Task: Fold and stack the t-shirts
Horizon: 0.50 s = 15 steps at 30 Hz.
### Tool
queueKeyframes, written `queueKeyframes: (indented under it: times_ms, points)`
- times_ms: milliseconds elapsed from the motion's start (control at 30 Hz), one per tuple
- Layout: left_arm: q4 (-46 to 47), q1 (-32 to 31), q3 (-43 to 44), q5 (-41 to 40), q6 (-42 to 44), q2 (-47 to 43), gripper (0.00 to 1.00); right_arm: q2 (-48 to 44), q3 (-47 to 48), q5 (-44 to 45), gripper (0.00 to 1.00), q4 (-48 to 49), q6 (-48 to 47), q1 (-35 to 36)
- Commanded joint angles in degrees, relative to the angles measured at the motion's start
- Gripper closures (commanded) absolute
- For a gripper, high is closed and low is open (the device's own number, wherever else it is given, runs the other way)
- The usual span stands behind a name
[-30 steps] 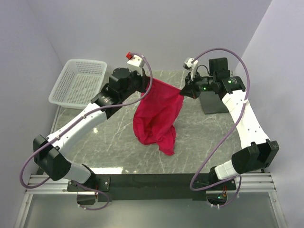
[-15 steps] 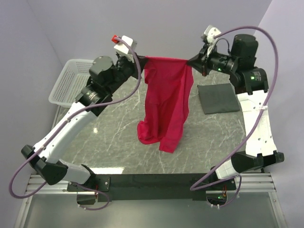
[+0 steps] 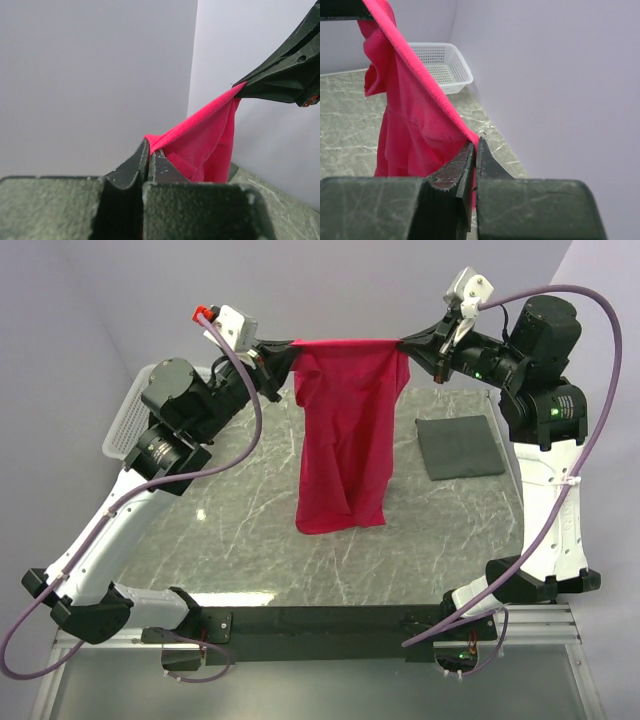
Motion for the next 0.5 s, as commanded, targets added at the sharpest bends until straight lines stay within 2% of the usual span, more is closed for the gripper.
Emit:
queueKeyframes:
  times_ms: [0, 233, 467]
  points:
    - [4.6, 1.4, 4.3, -4.4, 2.5, -4.5, 0.99, -1.1, 3.0, 9.1, 1.0, 1.9, -2.3, -1.8]
    - [8.3, 1.3, 7.4, -1.7, 2.4, -4.8, 0.99, -1.9, 8.8, 13.5, 1.0, 3.7, -2.8, -1.8]
    - [14.5, 1.4, 11.3, 0.3, 4.9, -6.9, 0.99, -2.5, 17.6, 12.8, 1.0, 9.7, 1.8, -1.8]
